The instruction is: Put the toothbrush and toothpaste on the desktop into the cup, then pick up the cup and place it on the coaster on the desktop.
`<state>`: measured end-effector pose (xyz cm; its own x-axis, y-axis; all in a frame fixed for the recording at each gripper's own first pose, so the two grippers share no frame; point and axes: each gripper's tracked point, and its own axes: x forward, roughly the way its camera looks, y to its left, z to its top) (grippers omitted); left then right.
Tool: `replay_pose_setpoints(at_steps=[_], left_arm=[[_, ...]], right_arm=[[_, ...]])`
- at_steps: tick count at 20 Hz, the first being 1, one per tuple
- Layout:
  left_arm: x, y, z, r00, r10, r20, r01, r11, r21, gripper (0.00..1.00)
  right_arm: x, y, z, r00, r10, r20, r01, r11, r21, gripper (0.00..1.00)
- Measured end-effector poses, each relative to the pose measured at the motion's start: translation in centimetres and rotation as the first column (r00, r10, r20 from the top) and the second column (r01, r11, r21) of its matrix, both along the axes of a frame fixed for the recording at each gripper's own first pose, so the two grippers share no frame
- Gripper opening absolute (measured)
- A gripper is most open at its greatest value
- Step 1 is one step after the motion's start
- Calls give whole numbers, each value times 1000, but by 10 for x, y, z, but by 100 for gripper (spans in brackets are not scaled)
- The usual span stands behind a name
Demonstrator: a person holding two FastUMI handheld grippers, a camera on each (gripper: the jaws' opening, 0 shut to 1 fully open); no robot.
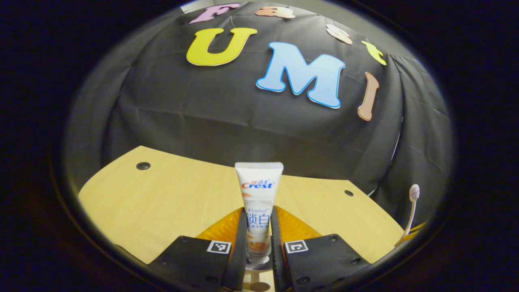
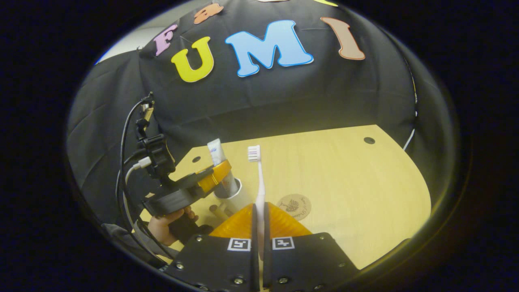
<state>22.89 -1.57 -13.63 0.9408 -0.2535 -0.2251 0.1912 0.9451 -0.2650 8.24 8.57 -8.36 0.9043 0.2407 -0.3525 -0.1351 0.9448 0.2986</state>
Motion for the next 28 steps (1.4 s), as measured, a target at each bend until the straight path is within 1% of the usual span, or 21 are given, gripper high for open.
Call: replay_pose_setpoints(at_steps=[3, 4, 6, 7, 8, 10, 11, 12, 16, 19, 20, 21, 22, 24, 25, 26, 27, 28], left_arm=[[-8, 2, -16, 998, 1, -67, -1, 1000, 0, 44], [-13, 6, -14, 998, 10, -66, -11, 1000, -6, 64], [-22, 10, -3, 999, 16, -50, -17, 1000, -21, 70], [-26, 14, -2, 998, 24, -51, -25, 999, -20, 86], [-32, 18, -1, 998, 27, -55, -29, 999, -28, 84], [-43, 28, 1, 997, 41, -70, -44, 998, -39, 87], [-52, 31, 0, 996, 45, -79, -48, 998, -45, 89], [-59, 36, 1, 995, 50, -86, -54, 998, -45, 95], [-91, 55, -3, 992, 67, -111, -70, 997, -24, 95], [-114, 61, -11, 987, 66, -144, -69, 998, -13, 95], [-121, 62, -13, 986, 65, -154, -67, 998, -10, 90], [-127, 63, -18, 984, 63, -166, -64, 998, -5, 95], [-132, 65, -22, 982, 62, -178, -63, 998, 2, 90], [-139, 67, -28, 978, 56, -202, -57, 998, 5, 90], [-141, 69, -32, 975, 55, -215, -56, 998, 5, 95], [-142, 70, -36, 972, 53, -230, -54, 999, 3, 95], [-144, 70, -41, 968, 53, -244, -54, 999, 2, 91], [-145, 71, -44, 966, 51, -253, -52, 999, 1, 91]], right_arm=[[3, 8, 0, 1000, 19, -3, -19, 1000, 18, 5], [5, 11, 4, 1000, 27, 1, -27, 999, 24, 5], [9, 15, 7, 999, 43, 11, -43, 999, 25, 5], [11, 18, 9, 999, 52, 18, -52, 998, 26, 5], [15, 22, 14, 998, 59, 29, -60, 998, 28, 5], [22, 28, 24, 995, 77, 56, -79, 996, 33, 5], [27, 33, 28, 994, 87, 71, -89, 995, 33, 7], [33, 37, 34, 992, 97, 86, -100, 994, 33, 5], [59, 57, 53, 977, 141, 158, -145, 989, 20, 5], [80, 75, 63, 964, 169, 205, -178, 984, 28, 5], [88, 79, 65, 960, 168, 222, -181, 983, 36, 5], [96, 83, 66, 958, 164, 233, -179, 983, 48, 5], [104, 86, 66, 958, 154, 241, -174, 983, 64, 5], [119, 89, 65, 957, 139, 255, -167, 982, 90, 5], [125, 89, 65, 955, 128, 268, -157, 983, 90, 5], [130, 89, 66, 951, 120, 284, -150, 985, 87, 5], [133, 89, 66, 947, 110, 302, -142, 986, 87, 5], [136, 89, 68, 942, 98, 322, -134, 987, 90, 5]])
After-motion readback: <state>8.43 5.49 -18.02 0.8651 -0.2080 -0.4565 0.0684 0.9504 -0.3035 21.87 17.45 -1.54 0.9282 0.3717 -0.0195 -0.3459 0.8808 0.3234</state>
